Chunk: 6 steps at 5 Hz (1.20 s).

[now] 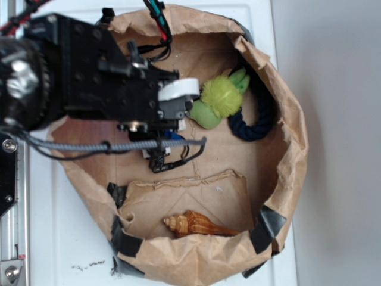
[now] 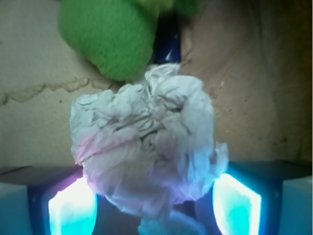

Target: Grab the white paper.

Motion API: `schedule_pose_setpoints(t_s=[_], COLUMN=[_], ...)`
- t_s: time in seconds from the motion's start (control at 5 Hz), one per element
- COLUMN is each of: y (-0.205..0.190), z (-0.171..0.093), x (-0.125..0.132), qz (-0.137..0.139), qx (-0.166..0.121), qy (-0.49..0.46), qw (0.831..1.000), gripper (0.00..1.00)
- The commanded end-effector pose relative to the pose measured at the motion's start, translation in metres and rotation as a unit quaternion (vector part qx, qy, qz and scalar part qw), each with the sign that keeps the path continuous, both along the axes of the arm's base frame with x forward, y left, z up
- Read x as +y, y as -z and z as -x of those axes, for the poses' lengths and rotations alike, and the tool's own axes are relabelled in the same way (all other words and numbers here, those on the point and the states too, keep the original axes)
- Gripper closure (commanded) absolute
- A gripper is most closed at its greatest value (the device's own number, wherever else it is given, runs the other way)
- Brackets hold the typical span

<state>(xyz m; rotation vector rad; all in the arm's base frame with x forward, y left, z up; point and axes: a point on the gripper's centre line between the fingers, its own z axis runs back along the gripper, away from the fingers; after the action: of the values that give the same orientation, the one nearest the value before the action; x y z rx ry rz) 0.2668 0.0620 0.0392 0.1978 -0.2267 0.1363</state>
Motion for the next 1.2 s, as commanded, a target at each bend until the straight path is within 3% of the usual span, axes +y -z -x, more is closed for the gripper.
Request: schedule_pose_setpoints(t_s=[0.0, 0.4, 0.6, 0.8, 1.0], y=[-0.004, -0.010, -0.036, -0.080, -0.129], z=[-0.020, -0.021, -0.018, -0.013, -0.003], x=[-0.007, -0.006, -0.007, -0.003, 0.009], qz=[-0.020, -0.018, -0.002, 0.006, 0.045], qx=[-0.016, -0.015, -0.016, -0.036, -0.007], qy=[-0.005, -0.005, -0.013, -0.047, -0.062], qw=[1.000, 1.000, 1.000, 0.998, 0.997], gripper=[1.00, 1.00, 1.00, 1.00, 1.00])
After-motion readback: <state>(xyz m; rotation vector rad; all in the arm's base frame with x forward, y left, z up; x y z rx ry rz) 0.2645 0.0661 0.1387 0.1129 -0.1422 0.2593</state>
